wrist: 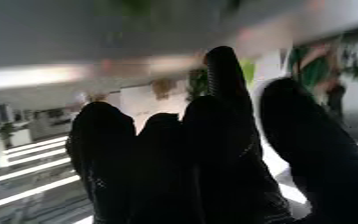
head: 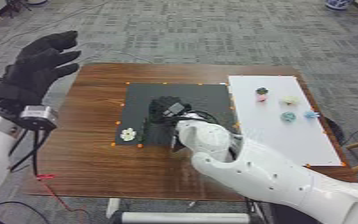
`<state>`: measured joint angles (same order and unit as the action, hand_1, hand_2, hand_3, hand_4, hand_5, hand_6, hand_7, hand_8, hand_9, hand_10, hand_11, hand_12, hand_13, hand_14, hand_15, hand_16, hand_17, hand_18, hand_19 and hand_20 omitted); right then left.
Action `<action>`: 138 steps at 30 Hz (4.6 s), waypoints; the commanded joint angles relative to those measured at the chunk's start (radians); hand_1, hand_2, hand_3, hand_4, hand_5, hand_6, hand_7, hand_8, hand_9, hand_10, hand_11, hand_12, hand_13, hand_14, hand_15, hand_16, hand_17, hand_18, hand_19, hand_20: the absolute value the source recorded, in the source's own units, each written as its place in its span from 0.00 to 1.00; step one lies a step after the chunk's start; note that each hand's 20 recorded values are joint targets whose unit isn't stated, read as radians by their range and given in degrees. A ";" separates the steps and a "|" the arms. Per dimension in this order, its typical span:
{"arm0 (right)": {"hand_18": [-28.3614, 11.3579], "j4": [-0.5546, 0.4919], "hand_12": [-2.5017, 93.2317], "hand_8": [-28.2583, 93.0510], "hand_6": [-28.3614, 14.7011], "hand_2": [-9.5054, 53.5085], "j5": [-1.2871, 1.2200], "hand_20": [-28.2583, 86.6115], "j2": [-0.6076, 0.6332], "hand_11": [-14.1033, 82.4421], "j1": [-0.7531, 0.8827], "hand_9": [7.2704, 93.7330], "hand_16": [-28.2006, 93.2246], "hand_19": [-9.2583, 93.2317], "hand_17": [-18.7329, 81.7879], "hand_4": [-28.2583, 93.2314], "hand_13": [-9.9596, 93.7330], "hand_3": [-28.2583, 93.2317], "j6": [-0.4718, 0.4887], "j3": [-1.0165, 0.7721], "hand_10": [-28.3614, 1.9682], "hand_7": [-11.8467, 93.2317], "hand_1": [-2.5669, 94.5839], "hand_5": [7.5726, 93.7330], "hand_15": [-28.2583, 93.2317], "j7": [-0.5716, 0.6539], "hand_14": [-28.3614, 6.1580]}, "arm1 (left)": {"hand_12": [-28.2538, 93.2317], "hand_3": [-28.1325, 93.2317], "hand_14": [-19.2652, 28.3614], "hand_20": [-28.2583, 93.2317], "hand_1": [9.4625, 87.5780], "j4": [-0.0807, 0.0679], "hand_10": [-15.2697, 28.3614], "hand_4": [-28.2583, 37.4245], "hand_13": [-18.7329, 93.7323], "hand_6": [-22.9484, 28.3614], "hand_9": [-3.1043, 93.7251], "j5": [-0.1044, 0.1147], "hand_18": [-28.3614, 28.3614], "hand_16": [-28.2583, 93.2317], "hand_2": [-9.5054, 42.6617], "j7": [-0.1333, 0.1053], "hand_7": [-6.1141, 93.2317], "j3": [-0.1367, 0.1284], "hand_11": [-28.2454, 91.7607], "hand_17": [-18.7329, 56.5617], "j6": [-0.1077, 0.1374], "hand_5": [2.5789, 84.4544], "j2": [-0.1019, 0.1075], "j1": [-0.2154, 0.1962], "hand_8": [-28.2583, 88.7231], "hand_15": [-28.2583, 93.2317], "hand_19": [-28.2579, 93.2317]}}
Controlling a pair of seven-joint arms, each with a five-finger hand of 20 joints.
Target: Arrange flowers
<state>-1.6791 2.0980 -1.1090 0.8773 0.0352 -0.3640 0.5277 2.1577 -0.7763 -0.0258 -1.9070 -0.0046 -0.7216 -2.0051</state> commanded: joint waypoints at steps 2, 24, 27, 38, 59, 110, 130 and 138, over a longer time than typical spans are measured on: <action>0.17 -0.205 0.40 0.13 0.61 0.34 0.020 0.92 0.288 0.84 0.079 0.91 0.52 1.00 0.83 0.02 0.96 0.91 -0.470 -0.165 0.66 0.27 0.16 0.64 0.94 0.144 0.73 | 0.42 0.80 0.68 0.30 0.21 0.036 0.58 0.07 0.24 0.50 0.20 -0.005 0.86 0.21 0.06 -0.010 0.29 -0.057 0.39 0.10 0.021 0.25 -0.055 -0.093 0.17 0.57 0.57; 0.12 -0.141 0.20 0.14 0.54 0.00 0.153 0.72 0.570 0.31 0.596 0.51 0.42 0.88 0.45 0.12 0.61 0.29 -0.248 -0.601 0.54 0.29 0.55 0.47 0.86 0.254 0.51 | 0.40 0.81 0.69 0.30 0.21 0.081 0.58 0.05 0.25 0.50 0.21 -0.012 0.86 0.20 0.05 -0.045 0.31 -0.075 0.41 0.10 0.079 0.26 -0.199 -0.232 0.15 0.57 0.57; 0.12 -0.114 0.20 0.14 0.54 0.00 0.147 0.73 0.586 0.31 0.588 0.52 0.43 0.89 0.45 0.11 0.62 0.31 -0.250 -0.571 0.55 0.29 0.55 0.48 0.86 0.251 0.52 | 0.40 0.81 0.69 0.30 0.21 0.082 0.58 0.05 0.25 0.50 0.21 -0.013 0.86 0.20 0.06 -0.049 0.31 -0.078 0.41 0.10 0.080 0.26 -0.197 -0.235 0.15 0.57 0.57; 0.12 -0.045 0.21 0.14 0.54 0.00 0.155 0.74 0.608 0.33 0.514 0.51 0.43 0.90 0.46 0.00 0.62 0.69 -0.264 -0.471 0.54 0.30 0.43 0.47 0.86 0.297 0.52 | 0.39 0.81 0.69 0.30 0.21 0.088 0.58 0.05 0.25 0.50 0.22 -0.014 0.86 0.20 0.06 -0.049 0.31 -0.099 0.41 0.10 0.075 0.26 -0.196 -0.257 0.15 0.57 0.57; 0.16 0.052 0.26 0.14 0.55 0.00 0.131 0.73 0.545 0.44 0.331 0.56 0.43 0.93 0.48 0.00 0.67 0.92 -0.238 -0.293 0.53 0.34 0.29 0.47 0.87 0.256 0.57 | 0.39 0.81 0.69 0.30 0.21 0.092 0.58 0.04 0.25 0.50 0.22 -0.015 0.86 0.20 0.07 -0.044 0.31 -0.098 0.41 0.11 0.074 0.26 -0.199 -0.259 0.14 0.57 0.57; 0.16 0.516 0.53 0.20 0.75 0.00 0.075 0.74 -0.303 0.32 -0.442 0.97 0.48 1.00 0.59 0.03 0.83 0.95 -0.443 0.636 0.80 0.43 0.50 0.86 0.87 0.108 0.67 | 0.37 0.79 0.84 0.26 0.23 -0.013 0.73 0.03 0.28 0.57 0.27 -0.015 0.93 0.14 0.09 -0.022 0.23 0.145 0.41 0.14 0.032 0.33 -0.013 0.138 0.17 0.68 0.64; 0.16 0.467 0.47 0.20 0.73 0.00 0.047 0.75 -0.279 0.34 -0.451 0.90 0.49 1.00 0.58 0.00 0.80 0.92 -0.393 0.614 0.81 0.42 0.42 0.79 0.89 0.070 0.67 | 0.37 0.79 0.84 0.22 0.23 -0.023 0.73 0.04 0.27 0.57 0.26 -0.015 0.93 0.12 0.08 -0.023 0.23 0.159 0.41 0.13 0.014 0.32 -0.015 0.159 0.17 0.69 0.66; 0.16 0.473 0.45 0.20 0.72 0.00 0.057 0.75 -0.278 0.36 -0.458 0.88 0.49 1.00 0.57 0.00 0.80 0.93 -0.361 0.617 0.80 0.41 0.40 0.77 0.89 0.087 0.67 | 0.37 0.80 0.77 0.24 0.22 -0.021 0.66 0.05 0.27 0.54 0.24 -0.014 0.90 0.14 0.08 -0.026 0.27 0.154 0.43 0.12 0.016 0.30 -0.015 0.152 0.16 0.67 0.63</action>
<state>-1.2026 2.1413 -1.3872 0.4432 -0.3540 0.2550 0.6057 2.1341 -0.7900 -0.0475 -1.7435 0.0162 -0.7340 -1.8496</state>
